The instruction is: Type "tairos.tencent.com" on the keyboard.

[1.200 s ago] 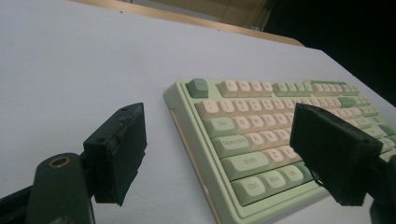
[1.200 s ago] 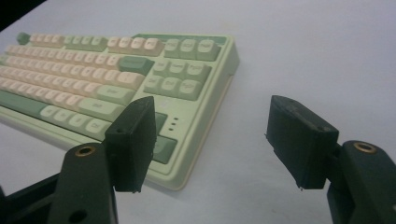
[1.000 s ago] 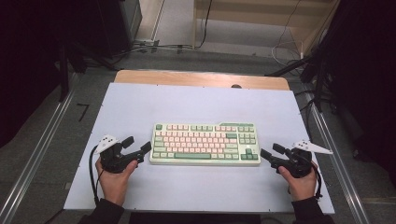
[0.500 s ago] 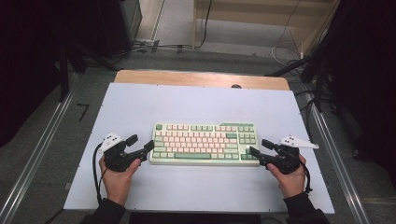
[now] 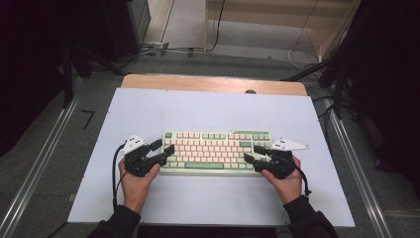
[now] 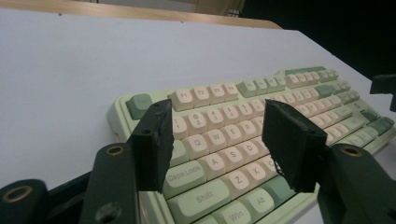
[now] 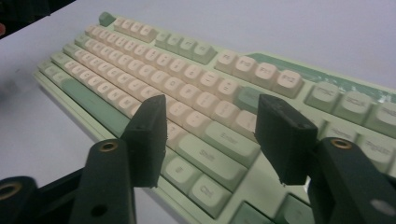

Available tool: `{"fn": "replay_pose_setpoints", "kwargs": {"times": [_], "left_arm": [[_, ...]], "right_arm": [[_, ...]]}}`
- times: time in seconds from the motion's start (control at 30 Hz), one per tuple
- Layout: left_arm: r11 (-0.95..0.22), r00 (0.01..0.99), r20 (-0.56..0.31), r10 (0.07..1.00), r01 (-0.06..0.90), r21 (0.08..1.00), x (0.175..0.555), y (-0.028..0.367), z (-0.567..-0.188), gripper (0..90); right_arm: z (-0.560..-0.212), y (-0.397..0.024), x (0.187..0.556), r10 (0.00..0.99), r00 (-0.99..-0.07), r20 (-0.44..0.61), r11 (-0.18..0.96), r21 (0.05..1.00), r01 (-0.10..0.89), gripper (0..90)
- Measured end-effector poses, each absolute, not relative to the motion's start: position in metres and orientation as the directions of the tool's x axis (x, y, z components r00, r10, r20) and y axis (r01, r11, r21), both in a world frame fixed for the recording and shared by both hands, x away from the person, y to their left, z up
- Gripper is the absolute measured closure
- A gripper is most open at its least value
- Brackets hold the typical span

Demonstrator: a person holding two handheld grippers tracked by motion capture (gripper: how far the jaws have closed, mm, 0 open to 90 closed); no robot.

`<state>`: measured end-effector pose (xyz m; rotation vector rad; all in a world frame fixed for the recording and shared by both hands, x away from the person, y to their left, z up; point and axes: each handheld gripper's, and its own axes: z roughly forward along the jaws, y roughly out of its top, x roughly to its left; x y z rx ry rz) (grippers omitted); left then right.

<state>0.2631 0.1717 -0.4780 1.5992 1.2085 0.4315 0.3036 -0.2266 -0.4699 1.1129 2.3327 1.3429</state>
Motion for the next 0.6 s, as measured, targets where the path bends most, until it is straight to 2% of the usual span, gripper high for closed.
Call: {"fn": "replay_pose_setpoints", "kwargs": {"times": [0.1,0.13,0.2,0.23,0.27,0.47,0.5,0.53,0.57,0.6], "left_arm": [[0.028,0.439,-0.273,0.856,0.489,0.872,0.266,0.167,-0.478,47.1],[0.009,0.453,-0.26,0.853,0.486,0.874,0.268,0.163,-0.478,52.7],[0.0,0.462,-0.253,0.85,0.481,0.877,0.269,0.161,-0.477,59.3],[-0.01,0.47,-0.243,0.849,0.473,0.881,0.27,0.159,-0.477,59.3],[-0.021,0.481,-0.236,0.844,0.471,0.882,0.271,0.156,-0.476,64.6],[-0.049,0.5,-0.225,0.836,0.476,0.878,0.279,0.147,-0.478,76.2],[-0.049,0.5,-0.225,0.836,0.476,0.878,0.279,0.147,-0.478,77.7],[-0.057,0.505,-0.221,0.835,0.478,0.876,0.281,0.145,-0.478,78.5],[-0.057,0.505,-0.221,0.835,0.478,0.876,0.281,0.145,-0.478,80.3],[-0.066,0.506,-0.217,0.835,0.482,0.874,0.282,0.142,-0.478,82.5]], "right_arm": [[-0.47,-0.22,0.306,0.699,-0.697,0.161,0.301,0.818,0.491,49.5],[-0.47,-0.212,0.309,0.688,-0.708,0.162,0.307,0.819,0.485,52.0],[-0.47,-0.207,0.31,0.681,-0.714,0.159,0.316,0.817,0.483,55.4],[-0.47,-0.207,0.31,0.681,-0.714,0.159,0.316,0.817,0.483,55.4],[-0.472,-0.201,0.313,0.672,-0.722,0.162,0.32,0.816,0.482,58.6],[-0.474,-0.19,0.319,0.643,-0.744,0.179,0.333,0.81,0.483,73.8],[-0.474,-0.19,0.319,0.643,-0.744,0.179,0.333,0.81,0.483,73.8],[-0.474,-0.185,0.321,0.637,-0.751,0.176,0.341,0.809,0.478,83.7],[-0.474,-0.185,0.321,0.637,-0.751,0.176,0.341,0.809,0.478,83.7],[-0.473,-0.181,0.322,0.628,-0.758,0.177,0.347,0.808,0.476,87.8]]}}
